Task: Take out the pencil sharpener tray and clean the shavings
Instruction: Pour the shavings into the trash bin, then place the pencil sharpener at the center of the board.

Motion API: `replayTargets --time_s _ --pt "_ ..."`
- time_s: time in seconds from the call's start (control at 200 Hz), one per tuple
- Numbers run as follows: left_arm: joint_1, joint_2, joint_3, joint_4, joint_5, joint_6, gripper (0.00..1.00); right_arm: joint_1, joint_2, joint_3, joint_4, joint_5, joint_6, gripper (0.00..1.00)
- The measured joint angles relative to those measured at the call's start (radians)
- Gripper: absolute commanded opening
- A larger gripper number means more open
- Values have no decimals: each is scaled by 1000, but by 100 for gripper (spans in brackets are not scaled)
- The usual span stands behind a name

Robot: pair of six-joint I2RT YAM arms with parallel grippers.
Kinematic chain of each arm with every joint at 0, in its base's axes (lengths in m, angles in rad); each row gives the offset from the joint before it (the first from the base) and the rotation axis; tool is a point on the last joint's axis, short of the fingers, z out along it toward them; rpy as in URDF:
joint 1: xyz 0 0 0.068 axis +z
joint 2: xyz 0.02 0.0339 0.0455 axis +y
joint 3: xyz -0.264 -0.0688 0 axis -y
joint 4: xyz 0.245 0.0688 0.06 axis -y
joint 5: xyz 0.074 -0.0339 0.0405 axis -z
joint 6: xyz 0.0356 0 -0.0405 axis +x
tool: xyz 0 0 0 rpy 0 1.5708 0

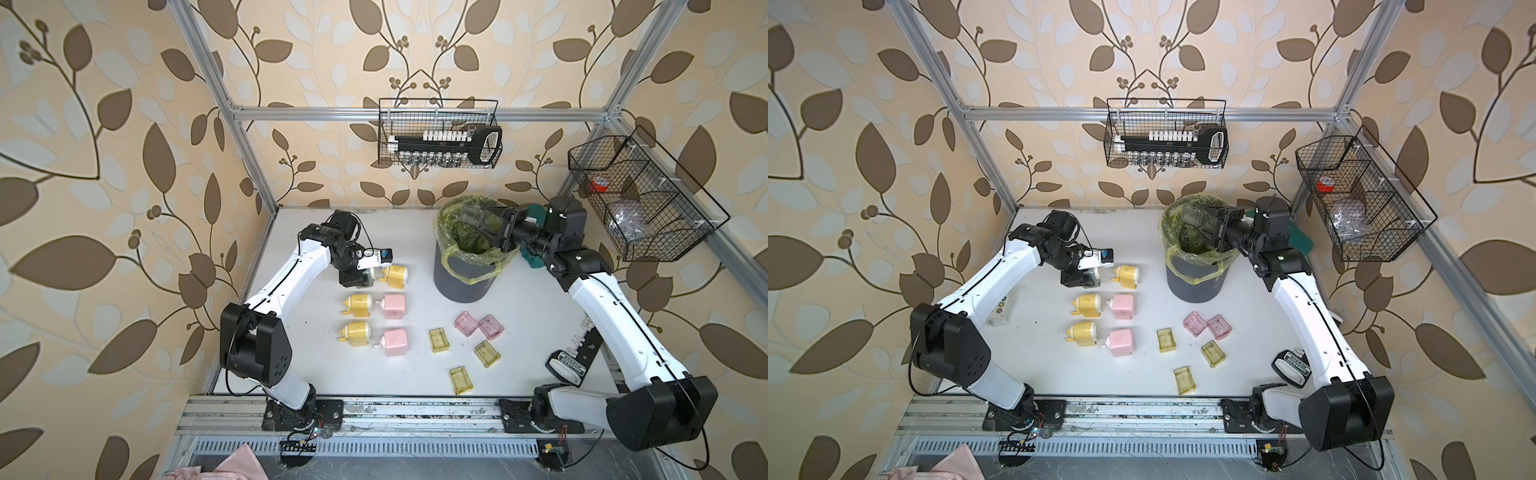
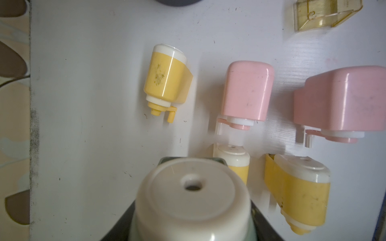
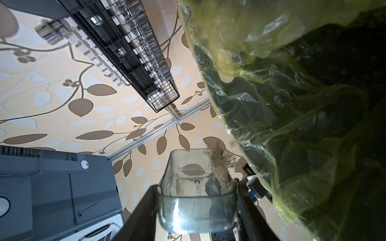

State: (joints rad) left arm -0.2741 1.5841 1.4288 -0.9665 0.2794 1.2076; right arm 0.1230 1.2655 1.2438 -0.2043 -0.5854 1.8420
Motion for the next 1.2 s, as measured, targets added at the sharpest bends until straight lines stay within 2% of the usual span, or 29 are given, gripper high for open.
replayTargets --time_s 0.39,0.485,0.585,0.755,0.955,1.055,1.15,1.2 --pt "1 47 33 -5 2 16 0 -9 -10 -23 33 -51 42 0" --pt "1 48 35 -7 3 17 0 -11 -10 -1 -2 -71 8 0" --pt "1 52 47 -13 8 17 0 -16 -13 -11 52 -70 6 0" --pt "1 65 63 -24 9 17 0 -48 -5 57 -11 -88 -179 0" --pt "1 69 66 -26 12 17 0 -51 -4 -57 126 -143 -106 0" --pt "1 69 66 -24 12 17 0 -47 11 -53 50 -150 -142 0" --pt "1 76 72 -27 13 17 0 -41 11 -60 105 -161 -126 0" --pt "1 79 72 -26 15 17 0 -40 11 -49 82 -160 -164 0"
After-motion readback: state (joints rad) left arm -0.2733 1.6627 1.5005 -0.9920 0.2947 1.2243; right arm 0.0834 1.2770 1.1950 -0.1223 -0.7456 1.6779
